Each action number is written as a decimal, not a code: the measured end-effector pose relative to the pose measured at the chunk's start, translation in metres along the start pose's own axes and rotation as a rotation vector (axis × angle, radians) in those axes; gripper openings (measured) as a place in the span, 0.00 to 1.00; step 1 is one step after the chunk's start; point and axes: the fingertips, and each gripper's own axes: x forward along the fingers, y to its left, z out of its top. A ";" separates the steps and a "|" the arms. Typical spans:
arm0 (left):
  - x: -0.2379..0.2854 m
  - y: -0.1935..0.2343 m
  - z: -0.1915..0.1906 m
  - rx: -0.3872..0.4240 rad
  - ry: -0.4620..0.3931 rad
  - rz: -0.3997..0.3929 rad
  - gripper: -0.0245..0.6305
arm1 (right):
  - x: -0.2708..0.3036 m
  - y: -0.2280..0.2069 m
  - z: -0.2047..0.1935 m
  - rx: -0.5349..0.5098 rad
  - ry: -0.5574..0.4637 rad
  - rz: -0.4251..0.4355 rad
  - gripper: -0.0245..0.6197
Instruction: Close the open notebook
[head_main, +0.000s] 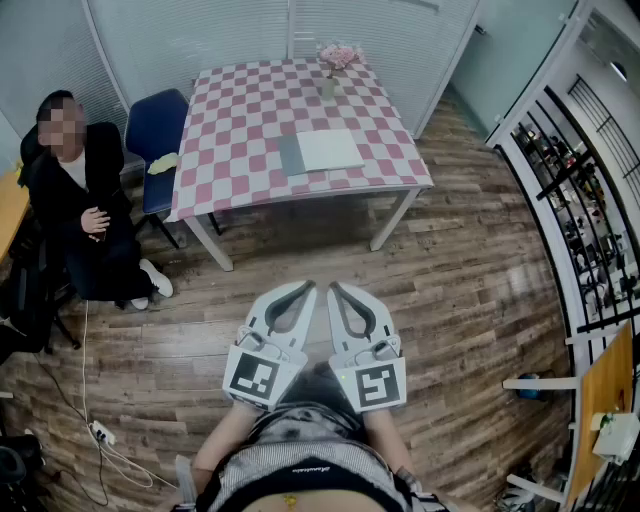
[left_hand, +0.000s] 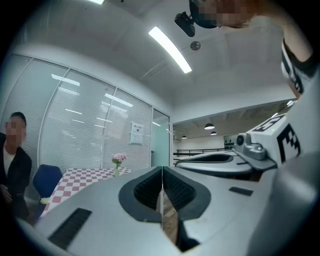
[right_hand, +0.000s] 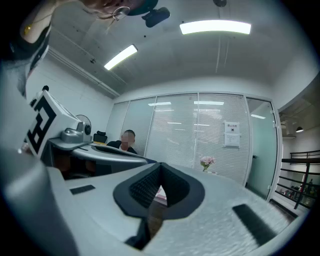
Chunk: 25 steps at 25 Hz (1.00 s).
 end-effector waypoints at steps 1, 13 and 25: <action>-0.001 -0.001 0.000 -0.002 -0.001 0.003 0.05 | -0.002 0.000 0.001 0.007 -0.004 -0.002 0.04; -0.004 0.000 -0.002 -0.043 -0.007 0.005 0.06 | -0.007 -0.006 -0.001 0.038 -0.013 -0.024 0.12; -0.001 0.009 -0.011 -0.053 0.027 0.000 0.13 | 0.004 -0.002 -0.006 0.040 0.005 -0.007 0.12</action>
